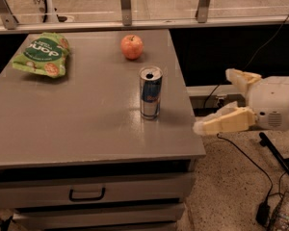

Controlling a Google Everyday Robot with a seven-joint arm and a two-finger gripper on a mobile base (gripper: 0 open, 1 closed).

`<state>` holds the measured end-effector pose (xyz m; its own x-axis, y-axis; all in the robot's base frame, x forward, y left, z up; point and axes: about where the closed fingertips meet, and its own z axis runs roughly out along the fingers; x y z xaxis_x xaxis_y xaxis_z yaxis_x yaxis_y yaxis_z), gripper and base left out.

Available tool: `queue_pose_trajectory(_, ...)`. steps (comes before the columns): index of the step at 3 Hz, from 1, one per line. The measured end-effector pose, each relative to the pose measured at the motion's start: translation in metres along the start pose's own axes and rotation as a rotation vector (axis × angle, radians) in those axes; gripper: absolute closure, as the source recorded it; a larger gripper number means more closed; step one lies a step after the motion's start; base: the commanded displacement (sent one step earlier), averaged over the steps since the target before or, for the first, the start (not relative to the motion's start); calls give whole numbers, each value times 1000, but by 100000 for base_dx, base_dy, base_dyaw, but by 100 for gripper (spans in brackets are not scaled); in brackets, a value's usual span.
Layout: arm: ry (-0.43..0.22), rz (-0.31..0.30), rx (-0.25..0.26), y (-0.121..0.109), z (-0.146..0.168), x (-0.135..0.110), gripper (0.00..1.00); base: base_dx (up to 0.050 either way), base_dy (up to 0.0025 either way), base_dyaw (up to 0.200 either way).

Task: Pick redbull can

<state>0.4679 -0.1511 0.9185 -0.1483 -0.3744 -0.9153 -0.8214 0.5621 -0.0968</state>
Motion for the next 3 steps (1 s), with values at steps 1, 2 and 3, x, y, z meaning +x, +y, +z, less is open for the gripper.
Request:
queue_pose_trajectory(1, -32, -16, -41, 12, 34, -5, 0, 0, 0, 0)
queue_pose_trajectory(2, -74, -25, -63, 21, 65, -11, 0, 0, 0, 0)
queue_pose_trajectory(3, -113, -33, -81, 26, 92, -21, 0, 0, 0, 0)
